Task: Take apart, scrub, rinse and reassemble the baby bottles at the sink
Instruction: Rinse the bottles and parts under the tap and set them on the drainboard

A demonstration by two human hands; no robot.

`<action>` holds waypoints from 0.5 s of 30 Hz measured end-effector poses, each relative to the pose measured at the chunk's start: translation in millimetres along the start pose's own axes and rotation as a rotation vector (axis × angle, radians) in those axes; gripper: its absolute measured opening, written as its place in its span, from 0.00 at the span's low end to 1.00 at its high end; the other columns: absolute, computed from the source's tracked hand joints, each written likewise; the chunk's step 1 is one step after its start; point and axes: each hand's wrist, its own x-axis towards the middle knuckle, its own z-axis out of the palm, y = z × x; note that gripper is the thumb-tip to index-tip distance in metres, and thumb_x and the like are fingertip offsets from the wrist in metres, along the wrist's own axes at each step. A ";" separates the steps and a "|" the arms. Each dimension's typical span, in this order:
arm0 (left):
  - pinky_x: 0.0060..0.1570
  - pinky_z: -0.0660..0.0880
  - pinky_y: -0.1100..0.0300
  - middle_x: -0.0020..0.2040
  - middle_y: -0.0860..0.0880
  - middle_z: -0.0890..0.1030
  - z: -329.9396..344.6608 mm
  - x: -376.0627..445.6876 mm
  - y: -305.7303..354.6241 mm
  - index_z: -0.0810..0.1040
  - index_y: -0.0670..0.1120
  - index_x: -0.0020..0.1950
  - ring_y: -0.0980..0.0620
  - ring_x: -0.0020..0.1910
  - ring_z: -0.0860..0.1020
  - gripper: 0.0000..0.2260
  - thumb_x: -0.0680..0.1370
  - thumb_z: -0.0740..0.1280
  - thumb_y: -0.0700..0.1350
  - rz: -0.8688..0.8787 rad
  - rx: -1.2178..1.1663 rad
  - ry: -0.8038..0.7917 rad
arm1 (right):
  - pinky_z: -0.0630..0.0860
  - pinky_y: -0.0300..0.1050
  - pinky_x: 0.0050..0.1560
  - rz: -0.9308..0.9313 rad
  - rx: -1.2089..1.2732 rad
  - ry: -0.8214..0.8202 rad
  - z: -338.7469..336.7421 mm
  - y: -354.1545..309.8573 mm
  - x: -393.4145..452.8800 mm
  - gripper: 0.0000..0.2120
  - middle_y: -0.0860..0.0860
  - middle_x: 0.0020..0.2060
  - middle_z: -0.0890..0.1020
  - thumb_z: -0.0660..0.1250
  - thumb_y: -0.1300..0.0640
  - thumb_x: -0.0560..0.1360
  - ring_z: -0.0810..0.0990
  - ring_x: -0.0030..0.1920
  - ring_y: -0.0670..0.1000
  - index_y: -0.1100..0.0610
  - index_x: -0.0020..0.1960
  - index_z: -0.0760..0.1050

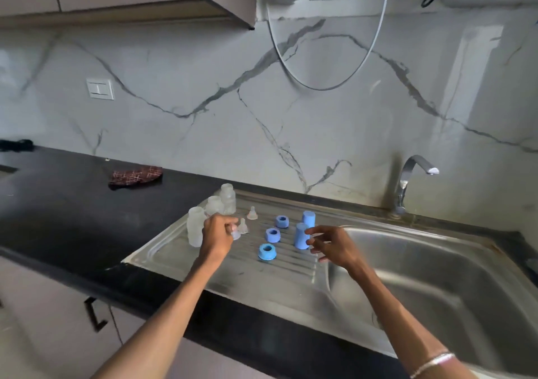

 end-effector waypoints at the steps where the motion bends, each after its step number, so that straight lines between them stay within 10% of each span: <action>1: 0.45 0.68 0.60 0.36 0.52 0.76 -0.6 0.8 -7.0 0.85 0.48 0.49 0.50 0.39 0.73 0.18 0.73 0.61 0.29 -0.042 0.020 -0.018 | 0.82 0.45 0.40 0.009 -0.004 0.006 0.4 3.2 1.5 0.10 0.56 0.47 0.86 0.66 0.63 0.79 0.84 0.40 0.50 0.55 0.58 0.81; 15: 0.50 0.74 0.63 0.49 0.45 0.85 24.1 4.1 -37.4 0.84 0.41 0.59 0.48 0.49 0.82 0.15 0.77 0.63 0.31 -0.091 0.066 -0.125 | 0.80 0.44 0.35 0.119 -0.115 0.090 -20.2 59.5 17.7 0.13 0.50 0.40 0.86 0.62 0.67 0.79 0.84 0.36 0.47 0.54 0.55 0.81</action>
